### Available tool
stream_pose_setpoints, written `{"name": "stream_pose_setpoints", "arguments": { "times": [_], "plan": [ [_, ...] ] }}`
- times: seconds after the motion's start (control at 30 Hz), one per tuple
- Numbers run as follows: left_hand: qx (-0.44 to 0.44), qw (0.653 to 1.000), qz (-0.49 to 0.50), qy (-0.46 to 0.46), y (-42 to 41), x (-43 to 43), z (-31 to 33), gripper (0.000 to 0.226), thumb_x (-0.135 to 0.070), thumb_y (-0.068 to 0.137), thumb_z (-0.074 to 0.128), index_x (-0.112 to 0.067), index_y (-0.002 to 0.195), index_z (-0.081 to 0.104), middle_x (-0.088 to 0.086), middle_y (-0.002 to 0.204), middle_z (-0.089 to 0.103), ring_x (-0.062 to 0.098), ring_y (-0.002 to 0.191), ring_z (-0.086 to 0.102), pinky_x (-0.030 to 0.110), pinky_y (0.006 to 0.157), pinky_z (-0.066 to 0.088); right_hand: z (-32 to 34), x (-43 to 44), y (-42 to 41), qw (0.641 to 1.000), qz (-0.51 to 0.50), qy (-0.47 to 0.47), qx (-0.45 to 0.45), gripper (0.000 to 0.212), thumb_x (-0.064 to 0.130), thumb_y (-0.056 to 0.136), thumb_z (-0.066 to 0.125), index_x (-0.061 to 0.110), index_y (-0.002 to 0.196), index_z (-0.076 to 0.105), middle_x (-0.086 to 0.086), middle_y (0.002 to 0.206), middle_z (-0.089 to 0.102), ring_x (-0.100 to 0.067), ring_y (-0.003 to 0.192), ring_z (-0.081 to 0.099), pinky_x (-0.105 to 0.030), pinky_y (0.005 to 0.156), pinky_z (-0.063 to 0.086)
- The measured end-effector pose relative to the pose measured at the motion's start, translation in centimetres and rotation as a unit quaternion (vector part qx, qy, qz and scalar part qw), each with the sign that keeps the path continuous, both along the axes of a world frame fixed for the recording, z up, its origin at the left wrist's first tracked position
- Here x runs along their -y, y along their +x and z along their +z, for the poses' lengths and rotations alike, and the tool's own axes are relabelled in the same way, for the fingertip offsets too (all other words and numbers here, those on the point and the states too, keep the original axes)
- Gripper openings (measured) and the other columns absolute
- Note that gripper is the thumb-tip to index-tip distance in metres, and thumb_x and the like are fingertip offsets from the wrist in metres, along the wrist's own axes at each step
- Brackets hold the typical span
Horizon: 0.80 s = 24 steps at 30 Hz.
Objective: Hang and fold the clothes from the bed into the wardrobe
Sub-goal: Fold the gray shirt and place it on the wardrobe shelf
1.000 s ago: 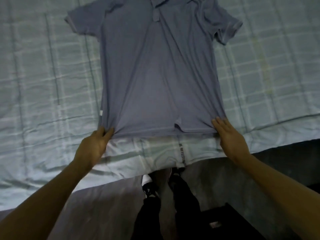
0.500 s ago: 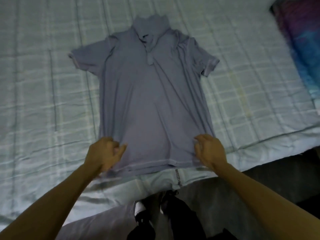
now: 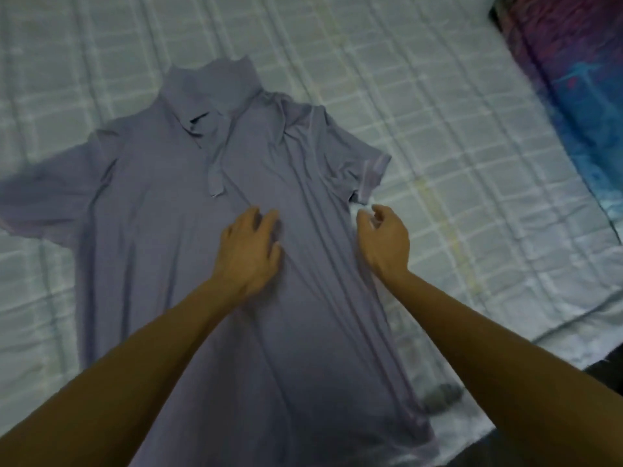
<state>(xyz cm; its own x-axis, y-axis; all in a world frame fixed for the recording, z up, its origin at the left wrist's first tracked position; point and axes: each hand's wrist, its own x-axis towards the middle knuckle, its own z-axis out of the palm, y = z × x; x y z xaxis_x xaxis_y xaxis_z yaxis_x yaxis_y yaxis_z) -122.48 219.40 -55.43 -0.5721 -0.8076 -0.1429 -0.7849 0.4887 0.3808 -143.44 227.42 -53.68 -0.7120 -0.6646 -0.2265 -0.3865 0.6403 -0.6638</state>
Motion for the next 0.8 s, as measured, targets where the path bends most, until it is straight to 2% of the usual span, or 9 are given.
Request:
{"name": "stream_pose_setpoints", "arguments": {
  "times": [0.13, 0.2, 0.27, 0.33, 0.47, 0.6, 0.67, 0.73, 0.8],
  "plan": [
    [-0.002, 1.000, -0.010, -0.013, -6.2, 4.9, -0.9, 0.053, -0.034, 0.092, 0.048, -0.014, 0.140, 0.036, 0.019, 0.138, 0.038, 0.036, 0.125, 0.038, 0.049, 0.103, 0.029, -1.8, 6.5, -4.3, 0.998, -0.065, -0.020, -0.011, 0.054, 0.054, 0.092, 0.045, 0.012, 0.124, 0.054, -0.008, 0.123, 0.058, -0.023, 0.110, 0.056, -0.027, 0.085, 0.041],
    [0.004, 0.999, -0.025, -0.027, -8.7, 6.6, -1.6, 0.053, -0.038, 0.094, 0.044, -0.017, 0.142, 0.033, 0.017, 0.144, 0.033, 0.034, 0.131, 0.033, 0.047, 0.105, 0.024, -2.8, 9.3, -6.2, 0.994, -0.106, 0.007, -0.019, 0.062, 0.057, 0.089, 0.045, 0.010, 0.130, 0.049, -0.011, 0.129, 0.055, -0.028, 0.117, 0.052, -0.036, 0.094, 0.042],
    [0.019, 0.999, -0.034, -0.027, -10.8, 7.9, -2.4, 0.055, -0.043, 0.097, 0.037, -0.020, 0.145, 0.029, 0.016, 0.151, 0.025, 0.033, 0.138, 0.023, 0.048, 0.109, 0.019, -3.9, 11.4, -7.7, 0.988, -0.130, 0.082, -0.037, 0.064, 0.056, 0.089, 0.045, 0.009, 0.134, 0.046, -0.012, 0.133, 0.052, -0.031, 0.122, 0.047, -0.042, 0.101, 0.038],
    [0.045, 0.998, -0.035, -0.012, -12.3, 8.7, -3.4, 0.058, -0.048, 0.098, 0.030, -0.023, 0.149, 0.020, 0.015, 0.156, 0.014, 0.032, 0.143, 0.012, 0.051, 0.113, 0.013, -4.5, 12.5, -8.0, 0.984, -0.127, 0.115, -0.051, 0.056, 0.049, 0.091, 0.049, 0.012, 0.133, 0.046, -0.011, 0.131, 0.053, -0.030, 0.122, 0.045, -0.041, 0.102, 0.033],
    [0.065, 0.997, -0.039, -0.013, -13.4, 8.2, -5.3, 0.060, -0.051, 0.098, 0.020, -0.027, 0.151, 0.005, 0.014, 0.158, -0.001, 0.031, 0.145, -0.005, 0.051, 0.114, -0.003, -5.4, 12.7, -7.6, 0.982, -0.121, 0.084, -0.115, 0.039, 0.039, 0.095, 0.049, 0.010, 0.121, 0.057, -0.015, 0.121, 0.055, -0.032, 0.114, 0.050, -0.040, 0.096, 0.036],
    [0.053, 0.996, -0.061, -0.025, -12.6, 8.5, -5.6, 0.064, -0.056, 0.092, 0.011, -0.028, 0.151, 0.011, 0.017, 0.157, 0.007, 0.035, 0.145, 0.004, 0.053, 0.114, 0.004, -4.2, 13.2, -8.9, 0.965, -0.252, -0.054, -0.051, 0.037, 0.033, 0.099, 0.044, 0.004, 0.121, 0.053, -0.015, 0.116, 0.060, -0.030, 0.106, 0.056, -0.031, 0.087, 0.039],
    [0.054, 0.995, -0.080, -0.023, -11.9, 8.9, -5.0, 0.066, -0.055, 0.091, 0.009, -0.026, 0.150, 0.016, 0.016, 0.157, 0.014, 0.035, 0.143, 0.014, 0.049, 0.112, 0.013, -2.8, 13.5, -9.4, 0.943, -0.305, -0.136, -0.007, 0.034, 0.032, 0.099, 0.046, 0.004, 0.118, 0.053, -0.002, 0.101, 0.059, -0.019, 0.091, 0.056, -0.015, 0.071, 0.041],
    [0.044, 0.994, -0.093, -0.029, -10.6, 9.3, -4.0, 0.064, -0.051, 0.093, 0.012, -0.021, 0.147, 0.029, 0.018, 0.151, 0.030, 0.035, 0.135, 0.032, 0.045, 0.104, 0.025, -0.6, 14.1, -8.9, 0.931, -0.292, -0.218, -0.026, 0.028, 0.029, 0.097, 0.052, 0.005, 0.108, 0.058, 0.006, 0.091, 0.056, -0.008, 0.083, 0.054, -0.010, 0.068, 0.043],
    [0.030, 0.994, -0.098, -0.043, -8.3, 9.9, -3.0, 0.059, -0.046, 0.094, 0.020, -0.017, 0.140, 0.043, 0.019, 0.139, 0.046, 0.036, 0.121, 0.045, 0.043, 0.094, 0.029, 1.2, 14.9, -6.2, 0.939, -0.202, -0.270, -0.070, 0.019, 0.026, 0.092, 0.058, 0.008, 0.097, 0.061, 0.011, 0.085, 0.059, 0.000, 0.078, 0.056, -0.017, 0.075, 0.047]
  ]
}}
